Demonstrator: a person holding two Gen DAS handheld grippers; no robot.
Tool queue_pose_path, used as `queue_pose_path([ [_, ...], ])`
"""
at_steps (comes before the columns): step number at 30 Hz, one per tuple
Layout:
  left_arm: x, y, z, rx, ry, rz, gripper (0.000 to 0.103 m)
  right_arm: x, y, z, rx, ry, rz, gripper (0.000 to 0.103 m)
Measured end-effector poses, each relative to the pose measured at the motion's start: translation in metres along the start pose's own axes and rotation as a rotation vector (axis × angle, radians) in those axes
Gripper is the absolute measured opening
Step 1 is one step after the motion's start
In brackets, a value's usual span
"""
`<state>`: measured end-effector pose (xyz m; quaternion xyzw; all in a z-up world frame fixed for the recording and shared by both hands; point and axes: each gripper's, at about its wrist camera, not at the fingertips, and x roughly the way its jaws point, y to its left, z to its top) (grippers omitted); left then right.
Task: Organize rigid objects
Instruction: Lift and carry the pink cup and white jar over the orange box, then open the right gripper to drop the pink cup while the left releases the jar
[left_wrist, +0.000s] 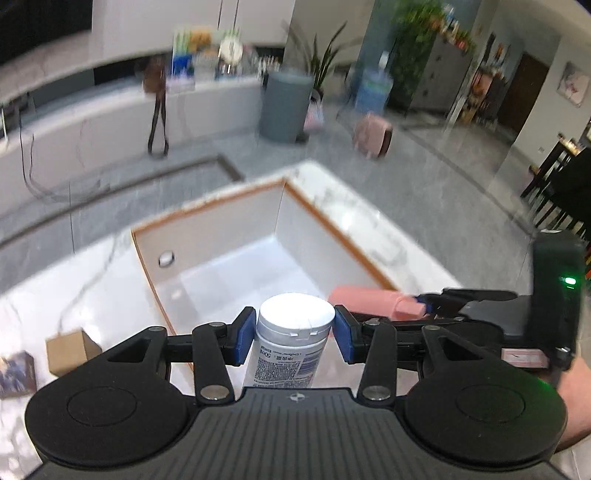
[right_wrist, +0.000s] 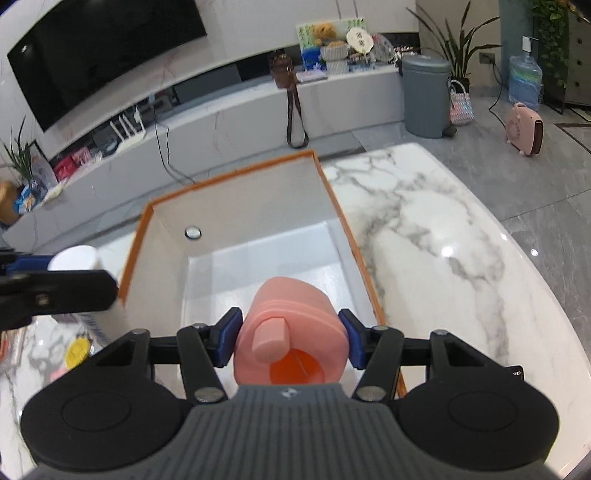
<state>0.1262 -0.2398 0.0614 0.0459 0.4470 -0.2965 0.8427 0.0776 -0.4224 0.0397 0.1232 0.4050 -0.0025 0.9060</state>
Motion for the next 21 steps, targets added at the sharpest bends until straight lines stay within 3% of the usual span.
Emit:
queue_pose_path([
  [7, 0.034, 0.004, -0.008, 0.037, 0.147, 0.022, 0.051, 0.020, 0.005, -0.011, -0.091, 0.092, -0.002, 0.058],
  [9, 0.042, 0.004, -0.011, 0.042, 0.172, 0.019, 0.050, 0.025, 0.009, -0.013, -0.132, 0.083, -0.006, 0.058],
  [13, 0.052, 0.006, -0.010, 0.046, 0.204, 0.024, 0.050, 0.031, 0.015, -0.017, -0.188, 0.071, -0.052, 0.058],
  [21, 0.065, 0.012, -0.007, 0.082, 0.251, 0.031, 0.048, 0.040, 0.028, -0.020, -0.256, 0.085, -0.023, 0.058],
])
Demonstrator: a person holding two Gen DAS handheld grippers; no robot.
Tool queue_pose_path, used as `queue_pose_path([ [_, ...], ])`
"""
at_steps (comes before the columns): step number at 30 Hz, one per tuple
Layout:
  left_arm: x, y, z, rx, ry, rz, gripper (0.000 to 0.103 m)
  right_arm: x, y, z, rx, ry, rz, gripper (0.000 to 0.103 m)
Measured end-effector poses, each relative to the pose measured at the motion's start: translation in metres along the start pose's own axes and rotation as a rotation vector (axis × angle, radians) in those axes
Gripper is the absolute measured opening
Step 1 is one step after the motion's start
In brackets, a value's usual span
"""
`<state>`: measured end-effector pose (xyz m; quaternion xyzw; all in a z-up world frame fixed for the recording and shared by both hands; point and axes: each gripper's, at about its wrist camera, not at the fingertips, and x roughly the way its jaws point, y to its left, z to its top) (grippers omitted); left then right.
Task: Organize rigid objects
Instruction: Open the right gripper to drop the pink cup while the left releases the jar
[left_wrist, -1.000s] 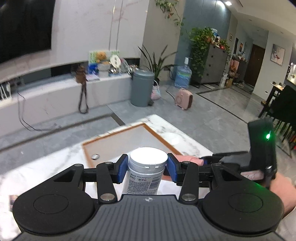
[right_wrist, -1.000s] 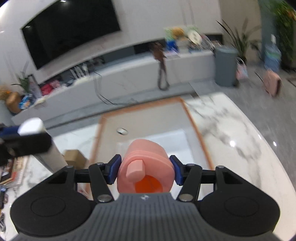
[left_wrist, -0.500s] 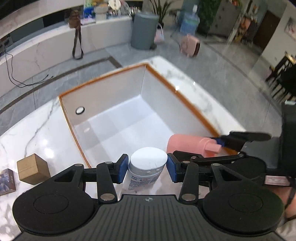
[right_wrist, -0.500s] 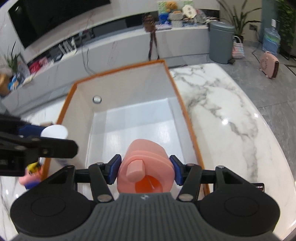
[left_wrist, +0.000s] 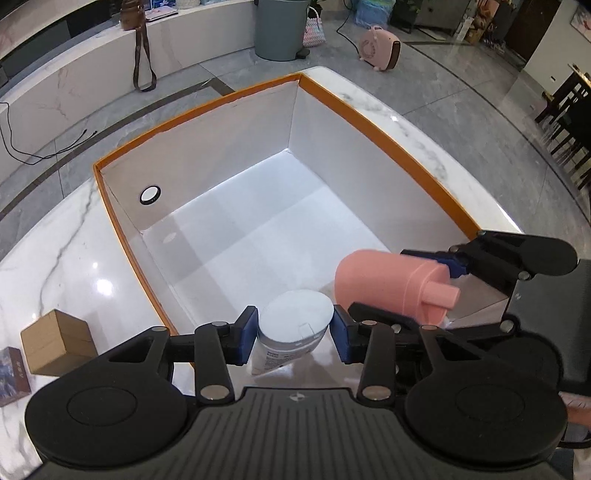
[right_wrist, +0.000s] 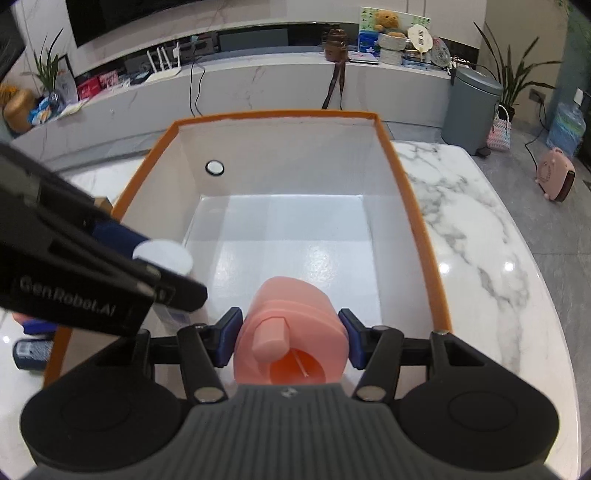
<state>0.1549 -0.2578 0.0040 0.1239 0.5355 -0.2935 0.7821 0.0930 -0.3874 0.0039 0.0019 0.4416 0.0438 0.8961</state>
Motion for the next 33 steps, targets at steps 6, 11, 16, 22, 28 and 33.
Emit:
queue_pose_path([
  [6, 0.012, 0.001, 0.011, 0.021, 0.013, 0.031, 0.047, 0.014, 0.004, 0.000, -0.007, 0.014, -0.019, 0.058],
  [11, 0.023, -0.008, 0.014, 0.096, 0.034, 0.085, 0.047, 0.017, 0.006, 0.000, -0.010, 0.028, -0.024, 0.058],
  [16, 0.034, -0.013, 0.013, 0.105, 0.067, 0.067, 0.047, 0.016, 0.005, 0.002, -0.015, 0.043, -0.024, 0.062],
  [22, 0.037, -0.016, 0.012, 0.102, 0.076, 0.078, 0.047, 0.016, 0.008, 0.001, -0.037, 0.058, -0.029, 0.062],
  [28, 0.036, -0.015, 0.015, 0.090, 0.088, 0.076, 0.054, 0.016, 0.008, 0.002, -0.035, 0.063, -0.031, 0.063],
  [33, 0.022, -0.019, 0.016, 0.111, 0.030, 0.098, 0.082, 0.016, 0.007, 0.002, -0.032, 0.067, -0.044, 0.064],
])
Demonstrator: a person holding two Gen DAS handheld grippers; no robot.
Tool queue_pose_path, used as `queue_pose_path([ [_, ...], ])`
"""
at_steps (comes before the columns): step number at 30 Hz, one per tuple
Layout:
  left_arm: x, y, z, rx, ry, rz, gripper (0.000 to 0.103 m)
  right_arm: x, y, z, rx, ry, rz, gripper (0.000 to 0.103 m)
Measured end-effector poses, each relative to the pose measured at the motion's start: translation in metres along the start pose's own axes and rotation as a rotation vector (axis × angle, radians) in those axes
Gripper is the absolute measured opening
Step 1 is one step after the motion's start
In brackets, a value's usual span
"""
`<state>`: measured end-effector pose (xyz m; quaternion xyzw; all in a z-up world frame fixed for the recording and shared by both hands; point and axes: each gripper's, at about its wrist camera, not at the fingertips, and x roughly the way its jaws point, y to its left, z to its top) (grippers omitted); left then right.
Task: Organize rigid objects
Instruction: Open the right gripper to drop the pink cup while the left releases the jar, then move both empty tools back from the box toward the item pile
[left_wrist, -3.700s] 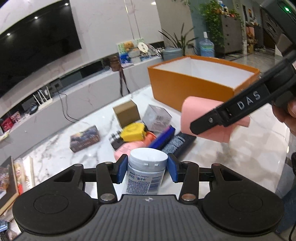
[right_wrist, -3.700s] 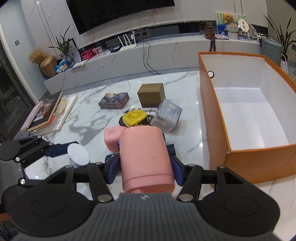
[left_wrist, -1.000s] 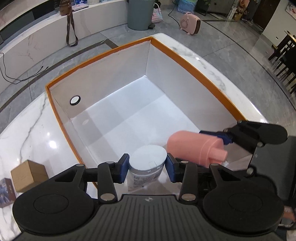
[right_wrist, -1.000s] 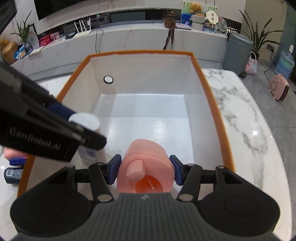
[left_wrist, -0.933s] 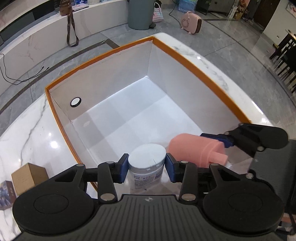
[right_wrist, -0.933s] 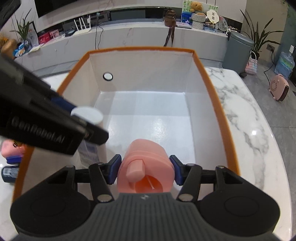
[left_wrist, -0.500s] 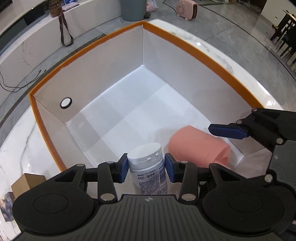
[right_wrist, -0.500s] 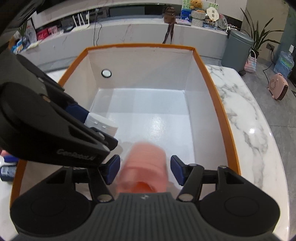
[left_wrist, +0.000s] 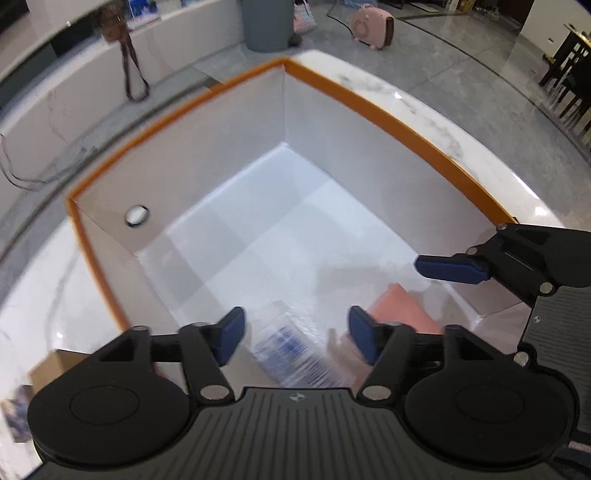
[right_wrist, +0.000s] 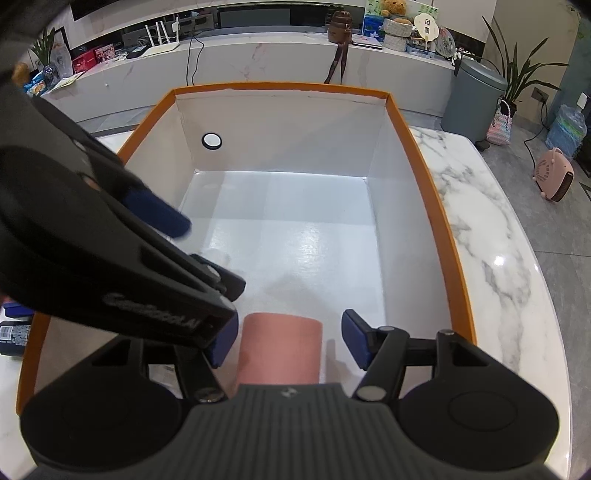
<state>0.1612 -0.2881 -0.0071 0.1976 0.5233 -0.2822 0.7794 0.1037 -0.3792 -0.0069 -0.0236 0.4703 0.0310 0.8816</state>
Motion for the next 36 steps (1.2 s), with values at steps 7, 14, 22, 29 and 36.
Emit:
queue_pose_path([
  [7, -0.019, 0.004, -0.003, 0.010, -0.039, 0.032, 0.082, -0.004, 0.001, 0.002, 0.003, -0.009, -0.017, 0.067],
  [14, -0.046, 0.011, -0.012, 0.003, -0.141, 0.008, 0.082, -0.019, 0.004, 0.007, 0.022, -0.066, -0.058, 0.070],
  [22, -0.079, 0.026, -0.021, -0.048, -0.280, 0.002, 0.084, -0.046, 0.008, 0.018, 0.072, -0.224, -0.126, 0.072],
  [29, -0.106, 0.040, -0.056, -0.099, -0.449, 0.019, 0.087, -0.072, 0.020, 0.019, 0.085, -0.392, -0.100, 0.089],
  [36, -0.115, 0.067, -0.106, -0.147, -0.543, 0.048, 0.089, -0.081, 0.051, 0.021, 0.037, -0.450, -0.071, 0.089],
])
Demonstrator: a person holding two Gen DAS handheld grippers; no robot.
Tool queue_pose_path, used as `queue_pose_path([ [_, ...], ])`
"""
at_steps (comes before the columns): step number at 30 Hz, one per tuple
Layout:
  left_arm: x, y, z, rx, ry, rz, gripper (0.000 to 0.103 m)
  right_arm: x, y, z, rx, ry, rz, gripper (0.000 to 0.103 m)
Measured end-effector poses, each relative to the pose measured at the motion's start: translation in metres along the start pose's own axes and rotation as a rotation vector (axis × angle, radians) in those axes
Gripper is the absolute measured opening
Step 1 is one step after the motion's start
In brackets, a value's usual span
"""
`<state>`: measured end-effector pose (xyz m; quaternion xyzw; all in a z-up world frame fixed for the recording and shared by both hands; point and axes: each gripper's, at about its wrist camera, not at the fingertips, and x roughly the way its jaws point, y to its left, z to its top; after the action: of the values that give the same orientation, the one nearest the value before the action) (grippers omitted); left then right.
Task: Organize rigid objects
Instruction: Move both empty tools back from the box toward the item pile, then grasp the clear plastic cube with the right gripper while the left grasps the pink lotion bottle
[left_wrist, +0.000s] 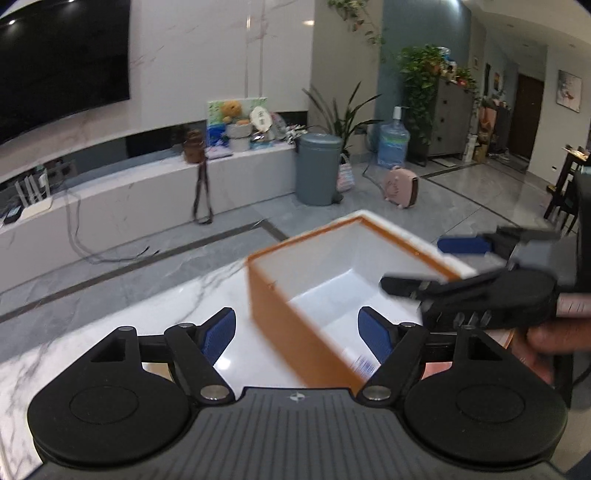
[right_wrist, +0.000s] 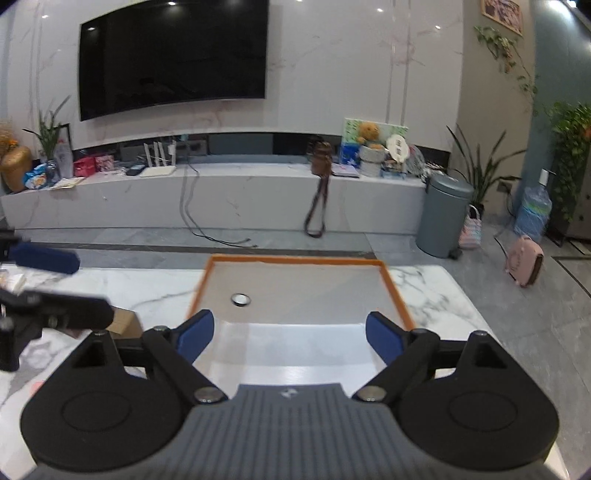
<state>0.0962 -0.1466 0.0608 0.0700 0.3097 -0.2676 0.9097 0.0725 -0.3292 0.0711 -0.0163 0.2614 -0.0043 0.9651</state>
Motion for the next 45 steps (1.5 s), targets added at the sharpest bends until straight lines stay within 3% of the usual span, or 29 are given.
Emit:
queue_pose_path([
  [12, -0.024, 0.050, -0.068, -0.020, 0.024, 0.057, 0.089, 0.002, 0.049, -0.002, -0.087, 0.013, 0.078, 0.089],
  [25, -0.021, 0.099, -0.122, -0.045, 0.055, 0.072, 0.089, 0.019, 0.121, -0.005, -0.144, 0.063, 0.155, 0.089],
  [32, -0.011, 0.129, -0.130, -0.062, 0.071, 0.170, 0.089, 0.045, 0.146, -0.015, -0.123, 0.146, 0.158, 0.089],
  [38, -0.004, 0.124, -0.131, -0.024, 0.102, 0.130, 0.089, 0.069, 0.150, -0.035, -0.069, 0.256, 0.128, 0.091],
  [41, -0.001, 0.113, -0.133, 0.022, 0.122, 0.095, 0.089, 0.073, 0.158, -0.043, -0.121, 0.239, 0.074, 0.090],
  [45, 0.004, 0.101, -0.137, 0.069, 0.136, 0.066, 0.089, 0.072, 0.159, -0.042, -0.106, 0.209, 0.067, 0.088],
])
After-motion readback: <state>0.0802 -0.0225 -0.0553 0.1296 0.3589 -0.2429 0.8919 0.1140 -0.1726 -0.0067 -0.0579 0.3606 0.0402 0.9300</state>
